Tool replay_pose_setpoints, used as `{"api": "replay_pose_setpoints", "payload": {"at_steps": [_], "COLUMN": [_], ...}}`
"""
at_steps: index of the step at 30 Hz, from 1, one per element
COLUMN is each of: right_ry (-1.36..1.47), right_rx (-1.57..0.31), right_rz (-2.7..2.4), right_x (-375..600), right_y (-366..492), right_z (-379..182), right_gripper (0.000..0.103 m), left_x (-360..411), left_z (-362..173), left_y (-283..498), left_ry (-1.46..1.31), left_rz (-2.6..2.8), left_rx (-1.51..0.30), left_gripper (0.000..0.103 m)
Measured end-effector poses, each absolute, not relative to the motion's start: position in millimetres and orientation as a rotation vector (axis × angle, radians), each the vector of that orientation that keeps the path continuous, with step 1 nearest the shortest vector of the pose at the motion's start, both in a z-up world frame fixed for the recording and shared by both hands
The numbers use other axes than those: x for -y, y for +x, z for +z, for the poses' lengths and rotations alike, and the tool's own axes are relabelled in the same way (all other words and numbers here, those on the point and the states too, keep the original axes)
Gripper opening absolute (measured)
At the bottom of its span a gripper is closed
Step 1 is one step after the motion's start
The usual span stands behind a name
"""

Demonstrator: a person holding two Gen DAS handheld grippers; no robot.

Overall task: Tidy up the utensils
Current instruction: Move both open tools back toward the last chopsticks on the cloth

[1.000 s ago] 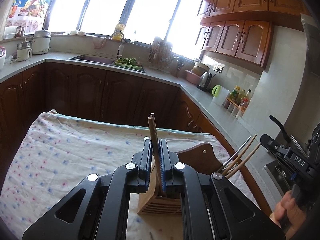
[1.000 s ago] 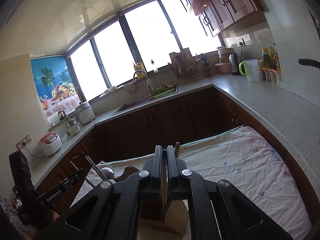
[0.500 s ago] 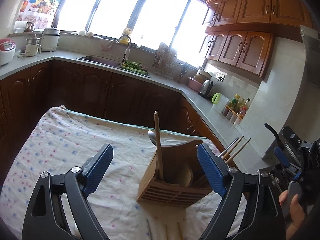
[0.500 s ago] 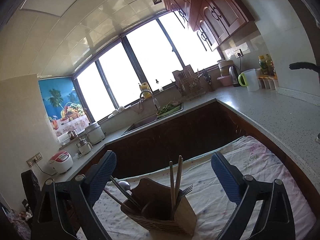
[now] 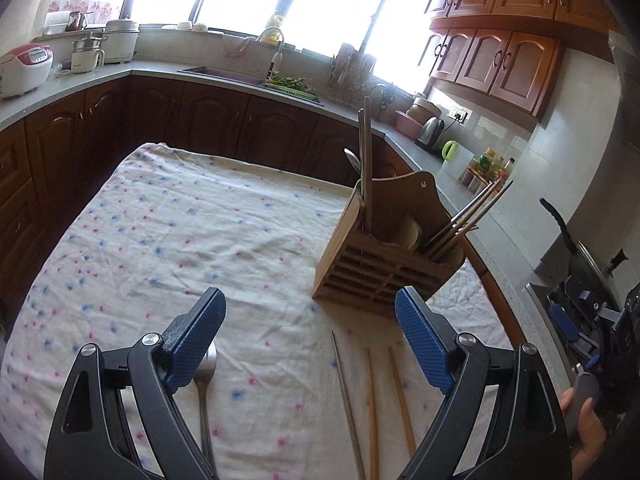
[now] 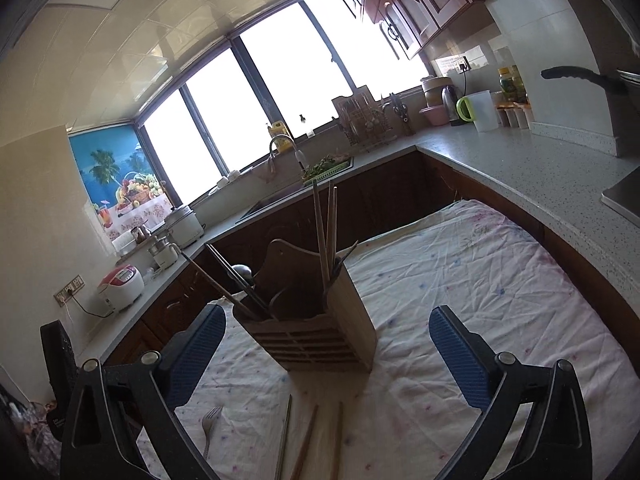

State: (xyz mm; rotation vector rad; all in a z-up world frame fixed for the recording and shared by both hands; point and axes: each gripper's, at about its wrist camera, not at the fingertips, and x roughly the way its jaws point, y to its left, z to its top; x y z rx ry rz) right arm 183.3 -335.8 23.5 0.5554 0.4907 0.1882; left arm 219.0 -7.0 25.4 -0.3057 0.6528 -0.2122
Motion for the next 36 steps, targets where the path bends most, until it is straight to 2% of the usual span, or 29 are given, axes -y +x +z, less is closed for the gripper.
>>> {"api": "replay_pose_setpoints", "payload": {"at_steps": [17,30,36], "right_ry": [0.499,0.485,0.491], "right_rx": [-0.625,-0.685,-0.712], "right_rz": [0.19,0.186,0.192], "right_x": [298,292,291], "right_y": [134,141,151], "right_z": [-35,-47,-51], "right_gripper": [0.103,0.101,0.084], "left_x": [8,15,29], "left_z": [-31,-49,-50], "left_y": [171,176,193], "left_ry": [-0.28,-0.272,-0.242], "left_rz": [-0.193,-0.202,-0.231], "left_rx": [-0.776,-0.838,-0.866], "left_gripper": [0.089,0.089,0.088]}}
